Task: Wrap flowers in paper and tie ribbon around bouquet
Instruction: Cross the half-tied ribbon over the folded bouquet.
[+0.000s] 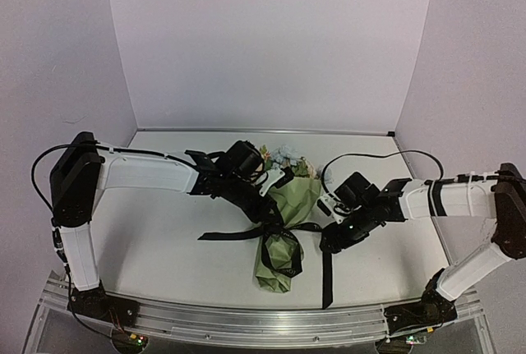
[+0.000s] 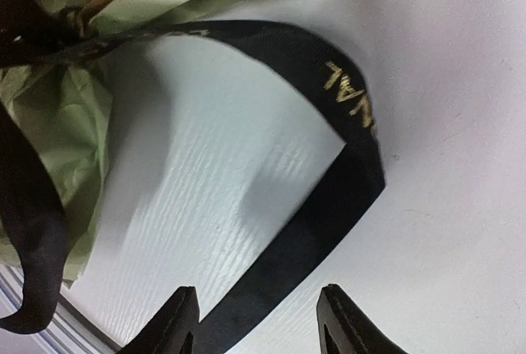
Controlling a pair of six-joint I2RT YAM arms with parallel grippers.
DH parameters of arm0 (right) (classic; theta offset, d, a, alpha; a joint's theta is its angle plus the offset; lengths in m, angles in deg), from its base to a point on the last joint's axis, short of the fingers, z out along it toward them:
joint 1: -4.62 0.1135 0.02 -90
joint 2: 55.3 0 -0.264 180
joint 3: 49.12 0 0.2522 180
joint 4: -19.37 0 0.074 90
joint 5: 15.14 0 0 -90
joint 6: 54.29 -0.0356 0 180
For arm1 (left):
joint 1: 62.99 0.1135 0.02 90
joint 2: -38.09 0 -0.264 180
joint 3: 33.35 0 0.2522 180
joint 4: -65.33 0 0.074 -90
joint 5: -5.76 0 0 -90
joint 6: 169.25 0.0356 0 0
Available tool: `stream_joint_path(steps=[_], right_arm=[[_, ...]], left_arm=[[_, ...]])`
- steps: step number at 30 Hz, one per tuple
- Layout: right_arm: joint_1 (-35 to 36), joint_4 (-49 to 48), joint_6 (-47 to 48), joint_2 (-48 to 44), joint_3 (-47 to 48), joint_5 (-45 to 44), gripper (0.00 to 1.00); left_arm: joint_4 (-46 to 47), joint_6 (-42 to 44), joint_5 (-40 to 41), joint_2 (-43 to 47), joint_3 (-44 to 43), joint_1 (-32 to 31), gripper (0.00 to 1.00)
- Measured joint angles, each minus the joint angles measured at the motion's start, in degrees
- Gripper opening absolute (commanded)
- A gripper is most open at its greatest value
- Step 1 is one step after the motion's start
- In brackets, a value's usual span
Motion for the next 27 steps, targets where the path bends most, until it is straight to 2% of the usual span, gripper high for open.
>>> stream_joint_path(steps=[9,12,15,21,23,27], right_arm=[[-2.8,-4.6,9.6,7.6,6.7,-0.6,0.52],[-2.8,-6.5,12.8,10.6,7.7,0.1,0.49],[-3.0,-7.5,14.7,12.9,8.1,0.5,0.43],[-3.2,-8.3,15.0,15.3,8.3,0.7,0.06],[-3.2,-8.6,14.3,15.3,8.3,0.7,0.01],[-3.3,-9.2,12.2,14.5,7.4,0.8,0.0]], left_arm=[[0.0,0.1,-0.2,0.1,0.0,0.0,0.0],[0.0,0.2,-0.2,0.2,0.0,0.0,0.0],[0.0,0.2,-0.2,0.2,0.0,0.0,0.0],[0.0,0.2,0.1,0.4,0.4,0.0,0.0],[0.0,0.1,0.6,0.4,0.4,0.0,0.0],[0.5,-0.3,1.6,0.5,0.5,0.0,0.0]])
